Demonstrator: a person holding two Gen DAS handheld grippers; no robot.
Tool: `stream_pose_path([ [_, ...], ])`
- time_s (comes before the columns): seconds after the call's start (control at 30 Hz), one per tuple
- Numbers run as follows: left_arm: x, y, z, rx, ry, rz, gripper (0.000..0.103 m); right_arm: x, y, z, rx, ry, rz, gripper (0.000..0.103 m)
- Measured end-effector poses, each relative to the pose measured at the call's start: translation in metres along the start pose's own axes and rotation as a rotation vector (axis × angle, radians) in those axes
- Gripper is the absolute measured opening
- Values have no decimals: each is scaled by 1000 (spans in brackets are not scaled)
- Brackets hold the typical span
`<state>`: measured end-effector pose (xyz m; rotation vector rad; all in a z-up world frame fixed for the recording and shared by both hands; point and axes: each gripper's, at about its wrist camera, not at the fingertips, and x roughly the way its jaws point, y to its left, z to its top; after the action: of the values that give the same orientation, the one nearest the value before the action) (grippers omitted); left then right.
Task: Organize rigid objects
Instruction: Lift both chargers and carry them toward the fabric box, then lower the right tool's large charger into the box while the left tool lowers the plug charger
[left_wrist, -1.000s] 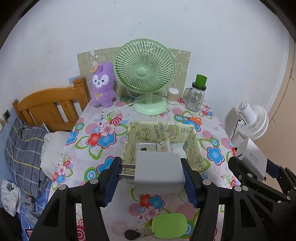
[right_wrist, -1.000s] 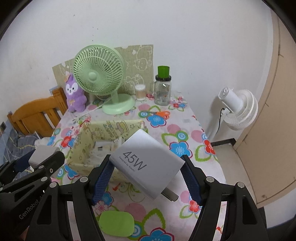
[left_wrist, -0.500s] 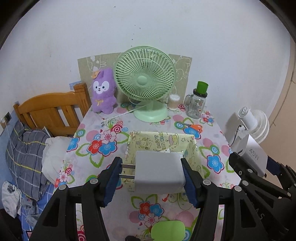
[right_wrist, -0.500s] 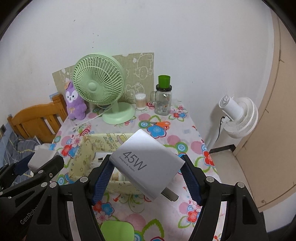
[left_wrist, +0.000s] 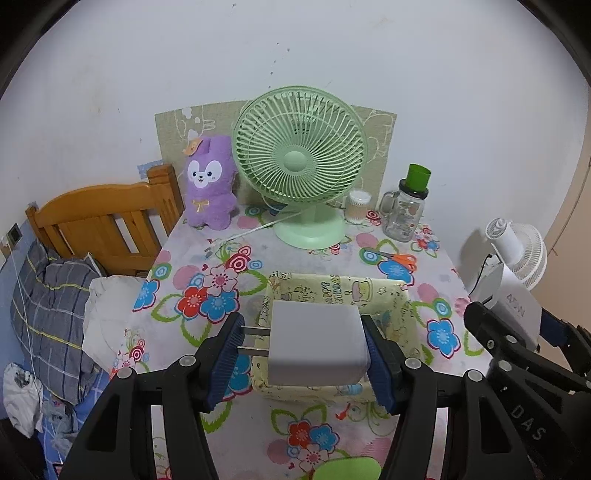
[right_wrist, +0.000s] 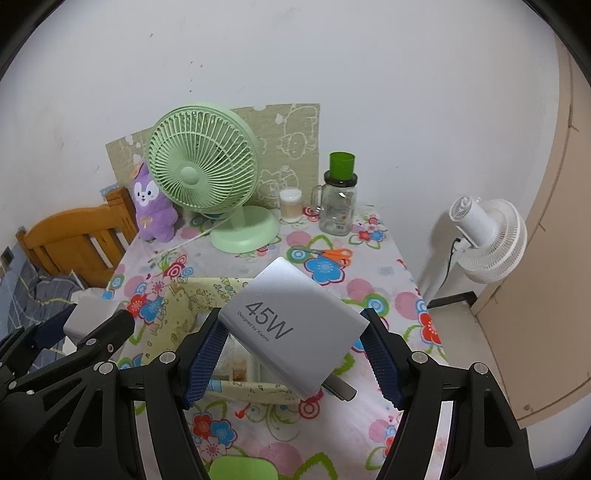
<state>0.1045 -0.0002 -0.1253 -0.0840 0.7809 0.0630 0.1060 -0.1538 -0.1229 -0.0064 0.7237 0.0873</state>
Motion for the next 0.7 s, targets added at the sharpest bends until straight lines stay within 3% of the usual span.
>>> stream_pose_path([
  [0.7,82,0,-7,63,80,27,64,90,6,-9,-52,146,28,75],
])
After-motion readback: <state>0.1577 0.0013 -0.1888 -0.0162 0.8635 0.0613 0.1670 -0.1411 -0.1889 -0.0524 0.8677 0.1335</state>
